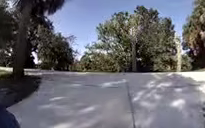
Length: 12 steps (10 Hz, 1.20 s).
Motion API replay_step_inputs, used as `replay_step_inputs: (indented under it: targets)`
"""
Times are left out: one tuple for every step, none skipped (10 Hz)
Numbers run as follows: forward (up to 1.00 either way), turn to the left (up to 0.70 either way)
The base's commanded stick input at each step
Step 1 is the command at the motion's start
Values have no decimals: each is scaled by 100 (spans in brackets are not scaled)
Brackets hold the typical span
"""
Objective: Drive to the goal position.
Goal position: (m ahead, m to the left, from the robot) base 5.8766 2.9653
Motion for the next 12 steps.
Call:
replay_step_inputs:
  targets:
    - [100, 27]
    - [100, 27]
    - [100, 27]
    - [100, 27]
    - [100, 27]
    - [100, 27]
    - [100, 27]
    - [100, 27]
    - [100, 27]
    - [100, 27]
    - [100, 27]
    - [100, 27]
